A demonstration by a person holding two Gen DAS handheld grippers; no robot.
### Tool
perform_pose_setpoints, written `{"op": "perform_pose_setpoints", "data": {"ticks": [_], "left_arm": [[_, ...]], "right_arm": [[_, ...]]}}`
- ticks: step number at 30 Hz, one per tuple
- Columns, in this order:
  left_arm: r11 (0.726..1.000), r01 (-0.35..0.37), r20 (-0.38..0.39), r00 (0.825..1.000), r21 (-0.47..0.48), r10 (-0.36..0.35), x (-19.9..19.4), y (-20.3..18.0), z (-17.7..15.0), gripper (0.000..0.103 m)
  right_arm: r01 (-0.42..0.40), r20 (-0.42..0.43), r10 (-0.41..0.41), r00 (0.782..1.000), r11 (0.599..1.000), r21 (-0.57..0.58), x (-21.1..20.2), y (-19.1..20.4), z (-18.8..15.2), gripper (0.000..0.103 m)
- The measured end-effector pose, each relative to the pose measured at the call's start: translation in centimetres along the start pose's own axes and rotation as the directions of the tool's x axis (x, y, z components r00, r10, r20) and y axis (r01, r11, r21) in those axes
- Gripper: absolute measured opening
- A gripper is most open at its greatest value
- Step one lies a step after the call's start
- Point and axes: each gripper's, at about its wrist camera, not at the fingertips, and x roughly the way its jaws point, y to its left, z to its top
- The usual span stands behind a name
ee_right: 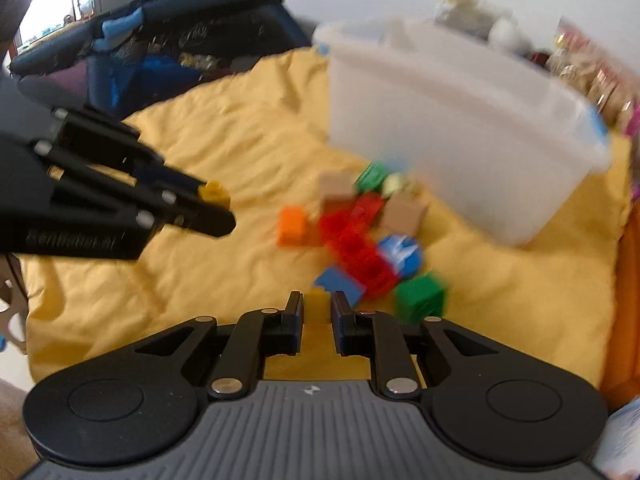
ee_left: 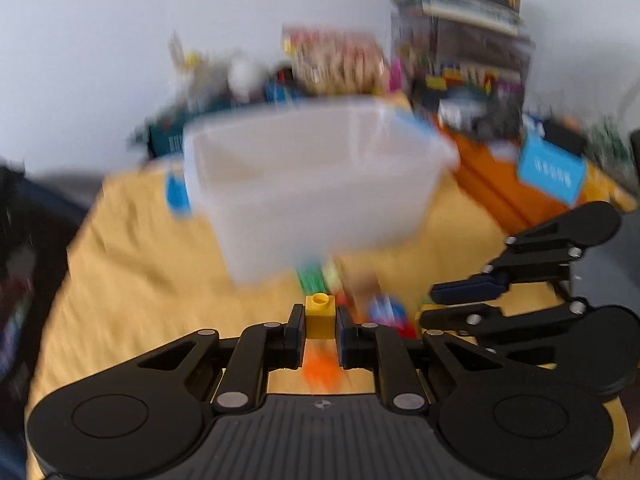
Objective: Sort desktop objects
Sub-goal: 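Carry both yellow bricks over the bin and open both tools to drop them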
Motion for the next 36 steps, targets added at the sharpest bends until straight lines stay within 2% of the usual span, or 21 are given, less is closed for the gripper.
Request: {"op": "perform_pose_setpoints", "data": {"ticks": [3,7,11,14,16,18,20,21,22,23,24,25,26,28,31,33,36], "left_arm": [[1.000,-0.011,0.074,0.997,0.003,0.011,-0.2,1.2,4.4,0.017],[0.998,-0.058,0.165,0.985,0.038,0.051,0.3,1.9,9.7,0.017],[0.998,-0.060,0.172,0.984,0.031,0.054,2.3,2.6,13.0,0.017],[0.997,-0.072,0.137,0.988,0.043,0.065,4.7,2.7,13.9,0.017],[0.996,-0.083,0.101,0.992,0.037,0.079,6.3,2.9,14.1,0.019],[0.997,-0.078,0.028,0.997,0.009,0.077,8.0,3.4,14.1,0.021],[0.998,-0.065,-0.010,0.998,-0.020,0.065,9.0,3.7,13.7,0.030],[0.997,-0.069,-0.020,0.997,-0.019,0.069,9.2,3.7,13.4,0.042],[0.997,-0.078,-0.029,0.997,-0.008,0.078,9.2,3.6,13.2,0.049],[0.996,-0.091,-0.028,0.995,0.005,0.091,9.1,3.5,12.9,0.050],[0.994,-0.109,-0.026,0.994,0.019,0.109,8.9,3.4,12.7,0.054],[0.992,-0.121,-0.027,0.992,0.028,0.122,8.7,3.4,12.6,0.061],[0.991,-0.133,-0.028,0.991,0.031,0.134,8.5,3.4,12.6,0.064],[0.988,-0.152,-0.018,0.988,0.022,0.153,7.2,3.2,12.0,0.064],[0.990,-0.139,0.005,0.990,-0.004,0.139,5.3,2.7,10.6,0.065],[0.990,-0.135,0.040,0.990,-0.049,0.137,3.7,2.2,8.7,0.068],[0.980,-0.061,0.058,0.996,-0.188,0.074,1.9,2.1,4.3,0.077]], "right_arm": [[0.069,0.086,-0.065,0.994,0.997,-0.034,-1.6,-1.8,2.7,0.017],[0.141,0.198,-0.133,0.971,0.990,-0.026,-3.3,-4.7,7.0,0.017],[0.219,0.266,-0.207,0.942,0.976,-0.016,-3.5,-6.9,10.5,0.017],[0.241,0.269,-0.234,0.934,0.970,0.006,-2.7,-8.3,12.3,0.017],[0.252,0.264,-0.250,0.931,0.967,0.025,-1.8,-9.2,13.3,0.017],[0.259,0.243,-0.263,0.934,0.965,0.048,-0.8,-9.8,14.0,0.017],[0.260,0.223,-0.270,0.937,0.963,0.073,0.2,-10.6,14.5,0.018],[0.265,0.199,-0.276,0.940,0.961,0.083,1.0,-11.0,14.7,0.020],[0.270,0.176,-0.283,0.943,0.958,0.093,1.6,-11.2,14.8,0.024],[0.271,0.166,-0.286,0.944,0.957,0.104,2.0,-11.2,14.6,0.031],[0.269,0.154,-0.285,0.946,0.956,0.116,2.3,-11.4,14.4,0.034],[0.264,0.139,-0.281,0.950,0.956,0.125,2.5,-11.4,14.2,0.034],[0.260,0.136,-0.276,0.951,0.957,0.128,2.6,-11.3,14.1,0.034],[0.255,0.149,-0.273,0.950,0.958,0.128,1.8,-10.7,13.7,0.037],[0.242,0.177,-0.263,0.948,0.961,0.131,0.1,-9.8,13.2,0.045],[0.228,0.199,-0.251,0.947,0.965,0.131,-1.0,-9.1,12.7,0.058],[0.189,0.225,-0.210,0.951,0.976,0.112,-2.6,-7.6,10.4,0.060]]}}
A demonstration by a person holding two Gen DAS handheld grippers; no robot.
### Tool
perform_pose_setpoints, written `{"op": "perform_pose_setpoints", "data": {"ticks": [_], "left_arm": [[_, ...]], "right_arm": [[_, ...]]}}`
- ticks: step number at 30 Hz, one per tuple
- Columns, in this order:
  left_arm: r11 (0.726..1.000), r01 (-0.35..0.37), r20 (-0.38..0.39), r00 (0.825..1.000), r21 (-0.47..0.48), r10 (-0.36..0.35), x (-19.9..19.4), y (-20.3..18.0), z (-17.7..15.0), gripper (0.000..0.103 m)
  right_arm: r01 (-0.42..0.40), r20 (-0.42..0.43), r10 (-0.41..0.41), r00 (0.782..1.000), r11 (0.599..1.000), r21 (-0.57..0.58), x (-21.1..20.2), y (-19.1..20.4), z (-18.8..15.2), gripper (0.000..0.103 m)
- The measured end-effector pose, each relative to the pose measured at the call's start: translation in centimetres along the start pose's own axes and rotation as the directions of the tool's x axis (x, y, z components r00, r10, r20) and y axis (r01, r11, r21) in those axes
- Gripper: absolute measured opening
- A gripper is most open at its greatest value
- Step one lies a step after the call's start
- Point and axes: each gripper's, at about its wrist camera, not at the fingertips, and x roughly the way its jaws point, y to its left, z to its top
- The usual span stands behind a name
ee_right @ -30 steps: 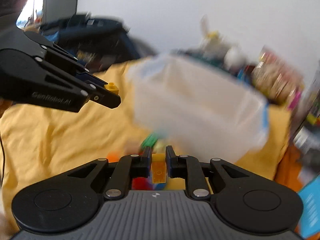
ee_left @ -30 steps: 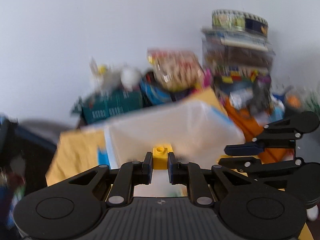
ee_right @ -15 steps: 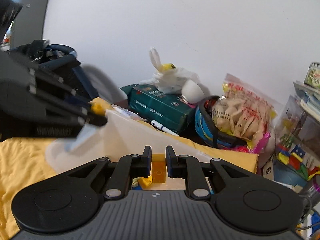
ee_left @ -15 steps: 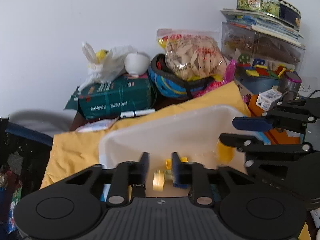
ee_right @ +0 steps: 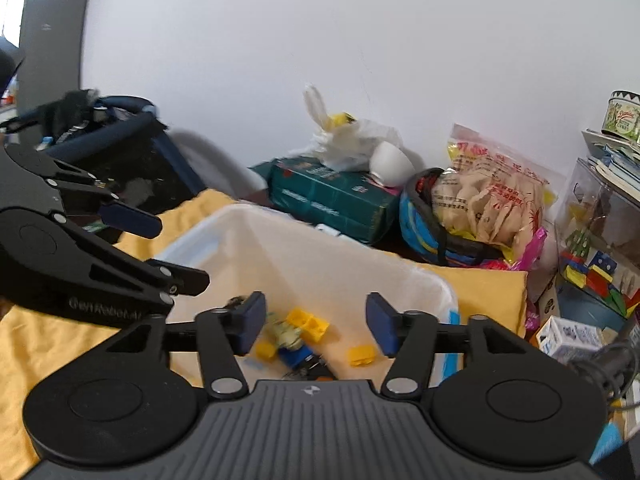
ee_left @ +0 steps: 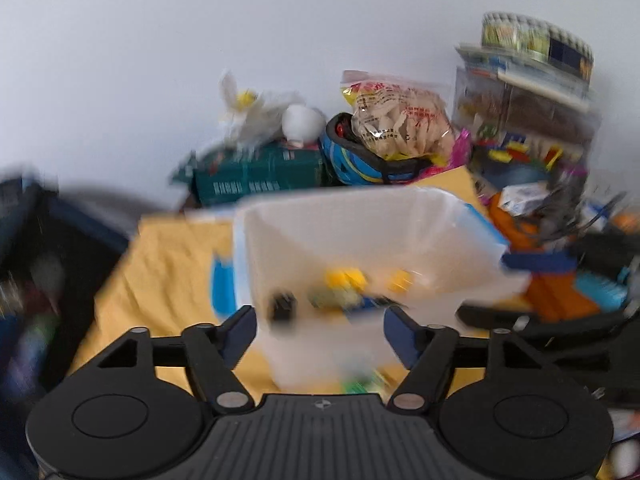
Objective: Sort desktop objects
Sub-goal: 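Carry both yellow bricks over the bin and open both tools to drop them, then grasp the orange brick with the left tool while the right tool grasps the small blue brick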
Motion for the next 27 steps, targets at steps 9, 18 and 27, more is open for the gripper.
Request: {"op": "perform_pose_setpoints", "data": {"ticks": [9,18,27], "left_arm": [[0.999,0.028,-0.316,0.949,0.037,-0.015,3.5,-0.2,-11.2,0.073],[0.998,0.065,-0.314,0.947,0.004,-0.060,7.0,-0.8,-10.6,0.060],[0.989,0.107,-0.299,0.945,-0.099,-0.132,6.0,0.7,-10.9,0.040]], "right_arm": [[-0.082,-0.211,0.100,0.972,0.993,0.090,-1.0,3.1,-11.1,0.055],[-0.086,-0.264,0.103,0.959,0.993,0.076,-2.0,5.3,-14.0,0.054],[-0.083,-0.253,0.102,0.962,0.993,0.085,-2.5,5.7,-14.5,0.055]]}}
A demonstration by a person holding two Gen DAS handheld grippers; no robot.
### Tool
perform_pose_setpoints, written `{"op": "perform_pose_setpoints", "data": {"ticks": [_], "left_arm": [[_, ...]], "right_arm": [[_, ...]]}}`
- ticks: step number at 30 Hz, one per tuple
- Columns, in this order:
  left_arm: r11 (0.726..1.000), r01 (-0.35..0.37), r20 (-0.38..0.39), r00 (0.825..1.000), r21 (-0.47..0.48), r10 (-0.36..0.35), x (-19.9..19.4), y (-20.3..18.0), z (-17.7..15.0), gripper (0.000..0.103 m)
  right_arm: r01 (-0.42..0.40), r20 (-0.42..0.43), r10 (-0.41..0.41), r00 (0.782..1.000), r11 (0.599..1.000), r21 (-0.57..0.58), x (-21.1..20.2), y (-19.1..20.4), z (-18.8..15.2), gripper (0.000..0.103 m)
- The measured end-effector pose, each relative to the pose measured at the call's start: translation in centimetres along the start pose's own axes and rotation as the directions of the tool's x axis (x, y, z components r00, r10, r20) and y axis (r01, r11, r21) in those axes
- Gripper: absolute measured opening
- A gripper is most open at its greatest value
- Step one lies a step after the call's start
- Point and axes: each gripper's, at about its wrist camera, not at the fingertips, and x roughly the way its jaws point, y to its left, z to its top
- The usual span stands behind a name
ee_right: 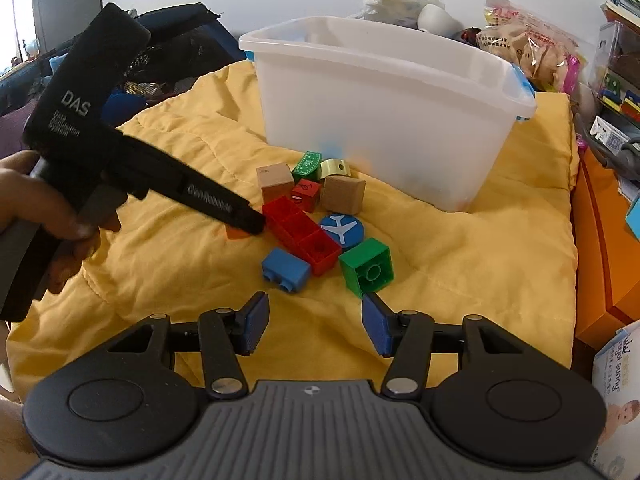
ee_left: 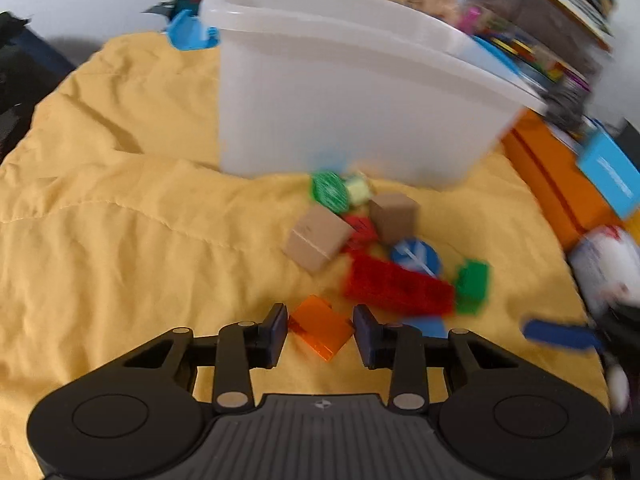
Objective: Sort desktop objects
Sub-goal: 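Grasp the orange brick with the left tool while the right tool grasps the small blue brick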
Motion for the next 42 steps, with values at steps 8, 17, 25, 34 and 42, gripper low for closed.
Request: {"op": "perform_pose_setpoints", "data": {"ticks": [8,17,25,34,42], "left_arm": [[0.978,0.204,-0.108,0.974,0.054,-0.197,-2.6,-0.5,-5.2,0.040],[0.990,0.015,-0.051,0.999,0.139,-0.008,-3.7,0.4,-6.0,0.054],[0.998,0.008,-0.013,1.000,0.064,-0.007,-5.5,1.5,-6.7,0.055],[0.949,-0.069,0.061,0.997,0.309,0.053,-6.3,-3.0,-7.4,0.055],[0.933,-0.138,0.048,0.990,0.331,0.130,-4.3,-2.9,-7.3,0.044]], "right_arm": [[-0.046,0.011,0.046,0.999,0.998,-0.038,0.8,0.6,0.5,0.053],[-0.075,-0.006,0.078,0.997,0.936,-0.344,3.5,2.7,1.2,0.034],[-0.071,-0.034,0.062,0.997,0.878,-0.473,5.6,2.9,1.9,0.035],[-0.141,-0.104,0.111,0.988,0.927,-0.348,4.2,2.1,2.0,0.017],[-0.155,-0.141,0.134,0.981,0.977,-0.144,2.3,1.0,0.2,0.017]]}}
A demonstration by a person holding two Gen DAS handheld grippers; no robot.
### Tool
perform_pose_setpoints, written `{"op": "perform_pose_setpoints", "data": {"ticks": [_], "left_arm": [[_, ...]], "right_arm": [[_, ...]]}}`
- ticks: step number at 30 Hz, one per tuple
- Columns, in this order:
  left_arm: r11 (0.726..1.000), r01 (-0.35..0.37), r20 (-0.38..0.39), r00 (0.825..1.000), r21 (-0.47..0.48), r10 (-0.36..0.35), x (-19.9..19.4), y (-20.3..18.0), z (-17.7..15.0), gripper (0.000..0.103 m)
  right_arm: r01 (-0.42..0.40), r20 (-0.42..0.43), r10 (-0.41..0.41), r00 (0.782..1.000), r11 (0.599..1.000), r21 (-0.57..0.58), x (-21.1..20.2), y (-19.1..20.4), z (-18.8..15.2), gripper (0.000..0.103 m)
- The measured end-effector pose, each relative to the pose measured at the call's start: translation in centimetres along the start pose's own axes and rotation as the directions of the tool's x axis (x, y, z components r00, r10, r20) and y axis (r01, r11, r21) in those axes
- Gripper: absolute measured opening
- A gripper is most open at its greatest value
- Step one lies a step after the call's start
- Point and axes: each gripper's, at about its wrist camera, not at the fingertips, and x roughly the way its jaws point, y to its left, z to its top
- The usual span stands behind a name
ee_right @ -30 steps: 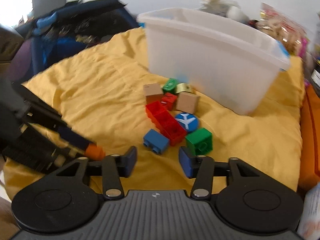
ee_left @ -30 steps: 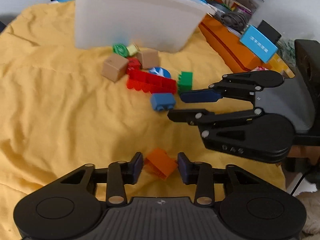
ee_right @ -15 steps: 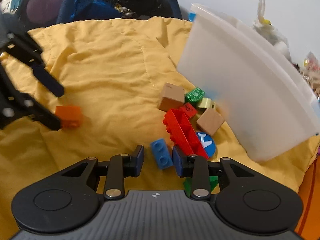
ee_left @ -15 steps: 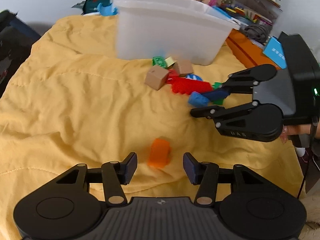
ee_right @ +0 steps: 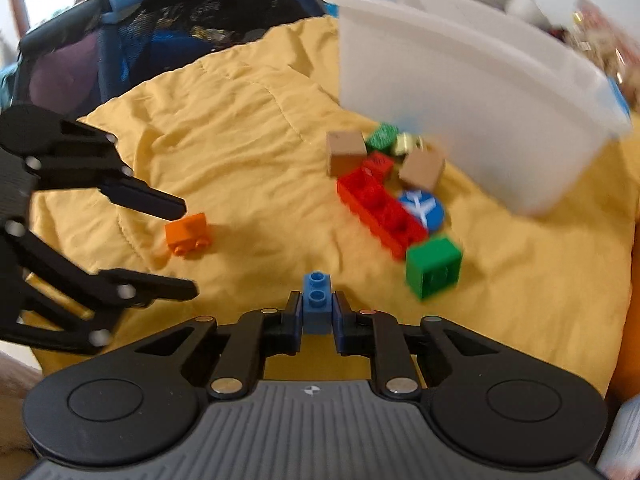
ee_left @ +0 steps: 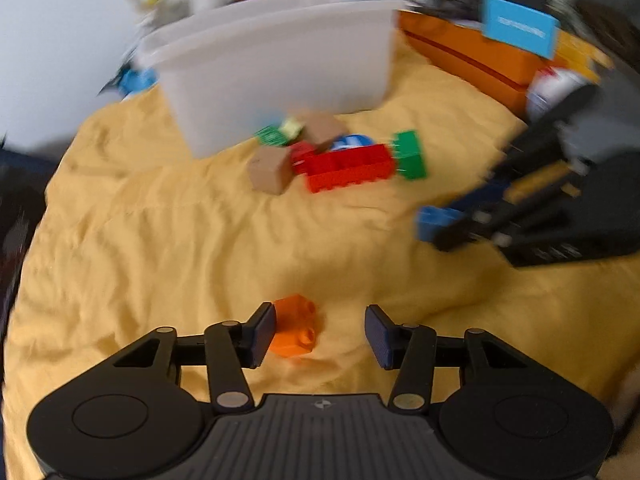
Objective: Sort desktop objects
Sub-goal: 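Grasp the orange brick with the left tool while the right tool grasps the small blue brick, then carry both bricks over the bin and open both tools to drop them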
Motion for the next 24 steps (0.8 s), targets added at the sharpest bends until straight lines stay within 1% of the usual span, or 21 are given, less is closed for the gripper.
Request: {"op": "perform_pose_setpoints", "data": {"ticks": [1,2,3,4,9,12,13,15,17,18,19,20,21,22,24], "left_arm": [[0.999,0.016,-0.014,1.000,-0.050,-0.017,0.3,0.8,0.0,0.028],[0.993,0.044,-0.035,0.998,-0.109,-0.048,0.7,1.7,-0.2,0.027],[0.986,0.064,-0.020,0.998,-0.151,-0.068,0.6,2.3,-0.5,0.027],[0.983,0.076,-0.015,0.997,-0.167,-0.080,0.5,2.7,-0.6,0.026],[0.982,0.084,-0.016,0.996,-0.167,-0.088,0.1,2.6,-0.7,0.025],[0.983,0.091,-0.017,0.995,-0.161,-0.095,0.1,2.4,-0.7,0.028],[0.983,0.090,-0.019,0.995,-0.161,-0.094,0.2,2.4,-0.6,0.028],[0.982,0.087,-0.017,0.996,-0.168,-0.091,0.4,2.4,-0.5,0.028],[0.980,0.094,-0.015,0.995,-0.178,-0.098,0.5,2.5,-0.5,0.028],[0.979,0.095,-0.016,0.995,-0.180,-0.100,0.5,2.7,-0.4,0.025],[0.980,0.091,-0.019,0.995,-0.178,-0.095,0.5,2.7,-0.4,0.017],[0.980,0.091,-0.021,0.995,-0.176,-0.096,0.4,2.7,-0.4,0.017],[0.981,0.086,-0.021,0.996,-0.175,-0.091,0.3,2.8,-0.2,0.017],[0.983,0.076,-0.010,0.997,-0.166,-0.078,-0.1,2.8,0.2,0.017],[0.986,0.066,0.015,0.998,-0.155,-0.064,-1.0,3.2,1.6,0.017]], "right_arm": [[0.009,-0.005,-0.009,1.000,1.000,0.016,0.0,-0.1,-0.3,0.017],[0.012,-0.005,-0.012,1.000,0.999,0.029,-0.1,-0.1,-0.4,0.017],[0.012,-0.002,-0.012,1.000,0.999,0.045,-0.3,-0.2,-0.6,0.017],[0.011,0.000,-0.011,1.000,0.998,0.059,-0.3,-0.3,-0.8,0.017],[0.013,-0.005,-0.012,1.000,0.993,0.117,0.1,-0.4,-1.8,0.018],[0.004,0.011,-0.006,1.000,0.989,0.147,0.1,-0.6,-2.0,0.019],[0.005,0.012,-0.007,1.000,0.988,0.154,0.1,-0.7,-2.0,0.019],[0.009,0.017,-0.013,1.000,0.985,0.174,0.1,-0.8,-2.1,0.025],[0.016,0.021,-0.019,1.000,0.984,0.176,-0.1,-0.7,-2.3,0.025],[0.018,0.022,-0.022,1.000,0.984,0.175,-0.1,-0.6,-2.3,0.025],[0.021,0.020,-0.025,0.999,0.985,0.173,0.0,-0.5,-2.3,0.025],[0.024,0.017,-0.027,0.999,0.985,0.169,-0.1,-0.4,-2.3,0.024],[0.022,0.013,-0.024,1.000,0.986,0.166,-0.1,-0.4,-2.2,0.019],[0.019,0.012,-0.021,1.000,0.987,0.162,-0.2,-0.3,-2.1,0.017],[0.025,0.018,-0.029,0.999,0.987,0.156,-0.5,-0.2,-1.8,0.017]]}}
